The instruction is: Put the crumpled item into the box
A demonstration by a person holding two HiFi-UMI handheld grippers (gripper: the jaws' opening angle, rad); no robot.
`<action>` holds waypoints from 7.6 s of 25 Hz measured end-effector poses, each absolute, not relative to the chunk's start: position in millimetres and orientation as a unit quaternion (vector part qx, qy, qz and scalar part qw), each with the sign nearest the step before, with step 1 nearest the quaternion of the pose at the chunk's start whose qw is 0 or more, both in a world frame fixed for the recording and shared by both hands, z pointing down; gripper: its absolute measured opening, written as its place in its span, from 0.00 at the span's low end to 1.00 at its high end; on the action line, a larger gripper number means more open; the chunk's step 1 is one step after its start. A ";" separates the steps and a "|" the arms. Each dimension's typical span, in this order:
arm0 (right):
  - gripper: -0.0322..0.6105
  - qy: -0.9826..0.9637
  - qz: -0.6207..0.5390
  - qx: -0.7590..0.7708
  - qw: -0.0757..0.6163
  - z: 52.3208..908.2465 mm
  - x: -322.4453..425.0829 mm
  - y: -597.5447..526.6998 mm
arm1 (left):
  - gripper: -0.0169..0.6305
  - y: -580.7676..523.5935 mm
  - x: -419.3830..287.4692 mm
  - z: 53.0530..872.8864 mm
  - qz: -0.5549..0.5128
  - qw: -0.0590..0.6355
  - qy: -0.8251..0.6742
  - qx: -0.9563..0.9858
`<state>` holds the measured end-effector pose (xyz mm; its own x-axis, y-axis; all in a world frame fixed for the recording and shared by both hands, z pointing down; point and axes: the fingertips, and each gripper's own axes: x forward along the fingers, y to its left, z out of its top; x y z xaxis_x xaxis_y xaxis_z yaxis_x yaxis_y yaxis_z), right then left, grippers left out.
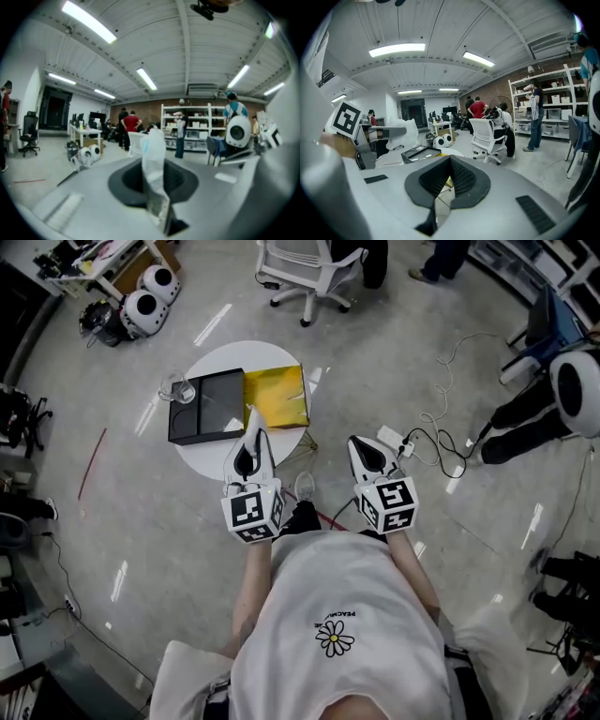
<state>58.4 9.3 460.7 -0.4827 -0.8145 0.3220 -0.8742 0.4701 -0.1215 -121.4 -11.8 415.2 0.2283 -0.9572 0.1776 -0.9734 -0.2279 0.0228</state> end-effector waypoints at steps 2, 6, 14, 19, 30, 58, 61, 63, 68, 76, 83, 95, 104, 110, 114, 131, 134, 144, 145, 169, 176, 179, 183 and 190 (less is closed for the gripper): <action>0.05 -0.846 0.141 0.503 0.104 456.0 50.6 -21.9 | 0.09 -44.6 -125.7 413.8 0.062 0.064 -0.610 0.787; 0.05 -0.840 0.153 0.511 0.092 452.0 30.6 -79.4 | 0.09 -107.4 -136.1 411.2 0.064 0.055 -0.591 0.802; 0.05 -0.841 0.160 0.508 0.099 455.9 20.2 -141.2 | 0.09 -179.9 -154.1 418.8 0.065 0.063 -0.598 0.796; 0.05 -0.857 0.170 0.477 0.098 459.8 24.9 -174.9 | 0.09 -191.2 -145.0 420.5 0.071 0.063 -0.617 0.782; 0.05 -0.899 0.147 0.402 0.093 445.4 23.8 -215.3 | 0.09 -187.4 -128.3 412.7 0.073 0.052 -0.674 0.733; 0.05 -0.899 0.136 0.401 0.114 451.6 28.0 -199.6 | 0.09 -186.8 -128.7 447.9 0.249 -0.029 -0.637 0.729; 0.05 -0.893 0.142 0.411 0.116 453.3 35.9 -197.1 | 0.09 -196.1 -125.3 459.3 0.316 -0.072 -0.607 0.725; 0.05 -0.890 0.145 0.417 0.117 454.2 41.2 -194.8 | 0.09 -202.5 -121.9 468.6 0.361 -0.105 -0.581 0.721; 0.05 -0.880 0.152 0.434 0.120 459.9 53.1 -191.0 | 0.09 -212.9 -117.7 507.1 0.446 -0.150 -0.511 0.720; 0.05 -0.858 0.165 0.469 0.130 471.4 77.9 -183.9 | 0.09 -216.7 -110.5 576.9 0.518 -0.137 -0.418 0.734; 0.05 -0.838 0.177 0.496 0.142 481.4 97.1 -174.2 | 0.09 -217.2 -106.8 634.7 0.573 -0.094 -0.363 0.728; 0.05 -0.817 0.192 0.523 0.150 489.7 123.1 -163.2 | 0.11 -204.1 -103.2 685.0 0.630 -0.062 -0.311 0.709; 0.05 -0.824 0.185 0.511 0.161 491.0 121.4 -166.8 | 0.24 -196.9 -94.3 692.2 0.613 0.010 -0.295 0.733; 0.05 -0.827 0.182 0.507 0.159 490.2 119.8 -169.5 | 0.33 -194.2 -97.4 691.9 0.601 0.050 -0.311 0.735; 0.05 -0.828 0.184 0.507 0.152 488.8 122.8 -173.1 | 0.42 -192.4 -97.5 689.0 0.596 0.072 -0.312 0.737; 0.05 -0.843 0.175 0.488 0.142 485.4 107.4 -185.2 | 0.51 -229.4 -87.6 621.9 0.509 0.085 -0.395 0.760; 0.05 -0.848 0.168 0.480 0.147 483.0 100.0 -185.7 | 0.34 -251.4 -89.0 577.1 0.447 0.084 -0.452 0.768; 0.05 -0.861 0.156 0.461 0.149 479.9 81.5 -189.5 | 0.03 -256.3 -86.2 433.9 0.181 0.127 -0.578 0.786; 0.05 -0.862 0.154 0.460 0.150 478.9 79.7 -189.8 | 0.03 -251.9 -86.0 425.8 0.159 0.130 -0.584 0.785; 0.05 -0.875 0.120 0.437 0.169 472.9 64.7 -185.8 | 0.03 -169.9 -132.2 455.8 0.045 0.144 -0.709 0.689; 0.05 -0.877 0.118 0.434 0.167 470.5 62.8 -184.2 | 0.03 -171.8 -121.8 451.0 0.063 0.134 -0.697 0.702; 0.05 -0.879 0.115 0.431 0.167 471.5 58.2 -182.7 | 0.03 -170.3 -119.7 454.1 0.074 0.133 -0.692 0.705; 0.05 -0.880 0.113 0.429 0.167 470.2 56.9 -182.3 | 0.03 -170.1 -113.9 454.4 0.092 0.123 -0.685 0.712; 0.05 -0.880 0.112 0.431 0.165 469.4 54.7 -180.6 | 0.03 -169.2 -111.8 457.1 0.102 0.126 -0.677 0.718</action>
